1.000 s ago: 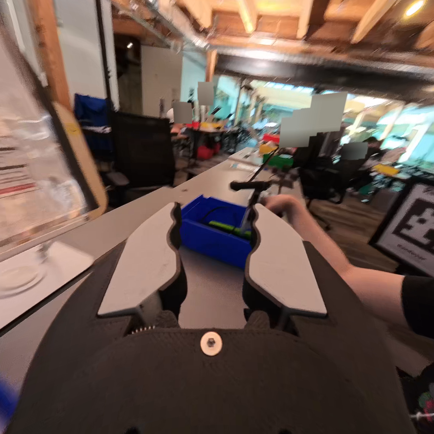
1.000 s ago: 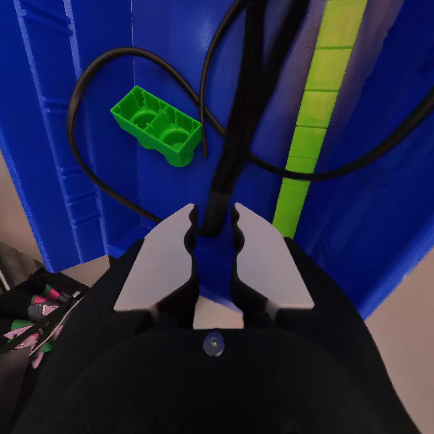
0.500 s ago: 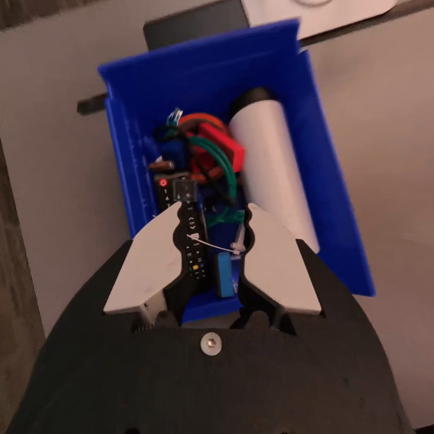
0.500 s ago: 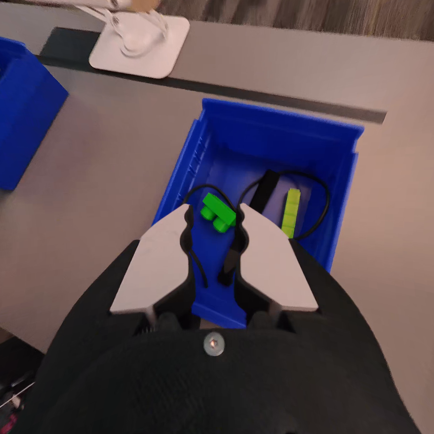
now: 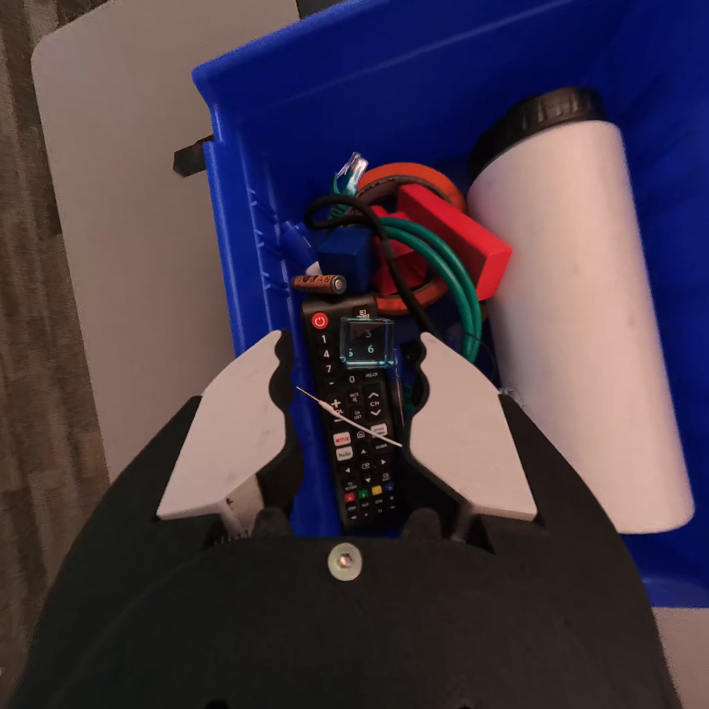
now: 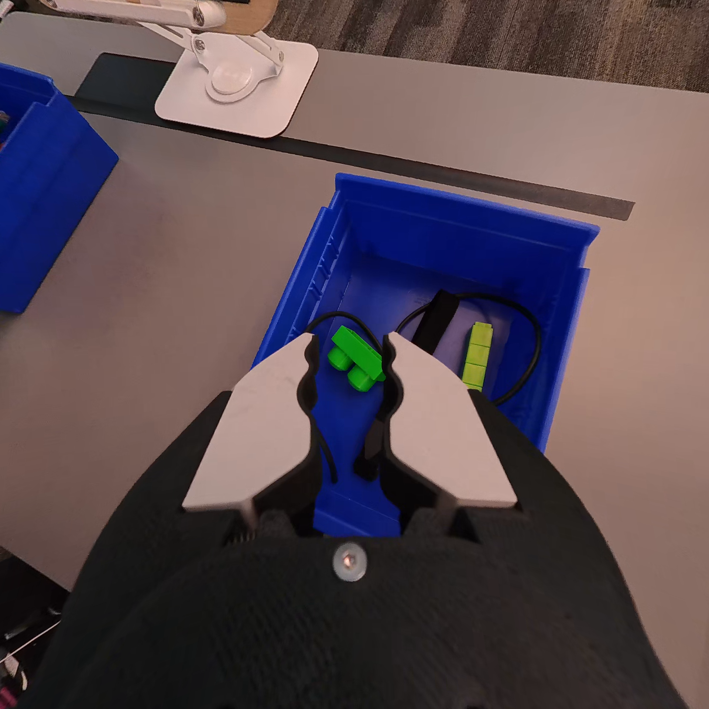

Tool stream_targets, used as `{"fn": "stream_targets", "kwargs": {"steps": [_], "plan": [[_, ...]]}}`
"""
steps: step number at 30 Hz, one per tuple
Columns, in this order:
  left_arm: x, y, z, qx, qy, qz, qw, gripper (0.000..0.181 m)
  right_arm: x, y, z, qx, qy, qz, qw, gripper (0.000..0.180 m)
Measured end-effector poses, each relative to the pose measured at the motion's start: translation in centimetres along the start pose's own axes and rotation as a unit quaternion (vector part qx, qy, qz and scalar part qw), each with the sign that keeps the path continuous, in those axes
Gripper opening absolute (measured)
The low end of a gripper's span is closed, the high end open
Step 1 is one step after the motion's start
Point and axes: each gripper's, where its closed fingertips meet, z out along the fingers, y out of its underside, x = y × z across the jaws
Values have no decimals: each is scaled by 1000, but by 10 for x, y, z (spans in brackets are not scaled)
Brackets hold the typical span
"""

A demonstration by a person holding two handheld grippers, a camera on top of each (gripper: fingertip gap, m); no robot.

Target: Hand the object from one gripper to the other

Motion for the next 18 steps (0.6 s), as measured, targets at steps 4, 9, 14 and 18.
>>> {"fn": "stream_targets", "kwargs": {"steps": [4, 9, 14, 18], "plan": [[-1, 6, 13, -20, -8, -2, 1000, 56, 1, 2, 1, -6, 2, -6, 1000, 32], [3, 5, 12, -20, 17, -23, 999, 28, 0, 2, 0, -9, 5, -9, 1000, 29], [13, -40, -44, 111, 63, -56, 990, 27, -4, -8, -6, 14, 17, -23, 999, 28], [86, -100, -157, 337, 305, -54, 889, 28, -18, -42, -20, 94, 57, -117, 987, 26]]}}
